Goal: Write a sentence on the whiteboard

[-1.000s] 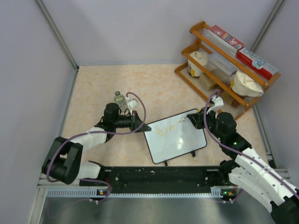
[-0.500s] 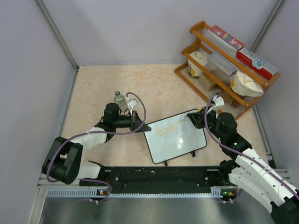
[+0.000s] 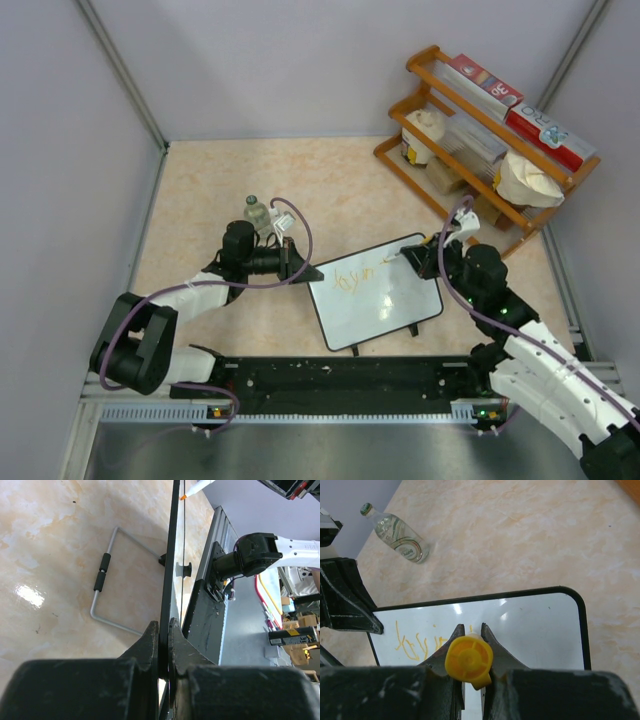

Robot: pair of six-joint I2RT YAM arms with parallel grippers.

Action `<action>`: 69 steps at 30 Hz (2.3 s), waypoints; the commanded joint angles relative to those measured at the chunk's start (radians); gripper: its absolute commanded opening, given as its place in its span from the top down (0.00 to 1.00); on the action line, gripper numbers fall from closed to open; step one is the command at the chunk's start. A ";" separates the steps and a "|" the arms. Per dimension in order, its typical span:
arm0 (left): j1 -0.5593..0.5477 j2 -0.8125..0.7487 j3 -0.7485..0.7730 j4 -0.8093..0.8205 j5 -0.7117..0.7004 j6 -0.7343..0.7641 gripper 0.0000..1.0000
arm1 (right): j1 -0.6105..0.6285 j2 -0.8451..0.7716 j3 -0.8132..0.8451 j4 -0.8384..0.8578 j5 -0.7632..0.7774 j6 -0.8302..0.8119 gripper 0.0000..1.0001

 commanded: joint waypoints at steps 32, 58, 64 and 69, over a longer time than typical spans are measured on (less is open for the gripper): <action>0.002 0.029 -0.028 -0.063 -0.136 0.137 1.00 | -0.011 -0.058 -0.002 -0.092 0.066 -0.008 1.00; 0.002 0.031 -0.028 -0.063 -0.131 0.137 1.00 | -0.009 -0.055 0.092 -0.018 0.116 -0.005 1.00; 0.002 0.031 -0.030 -0.063 -0.131 0.137 1.00 | -0.011 0.000 0.097 0.011 0.110 -0.008 1.00; 0.002 0.031 -0.028 -0.063 -0.130 0.137 1.00 | -0.011 0.014 0.071 0.034 0.120 -0.008 1.00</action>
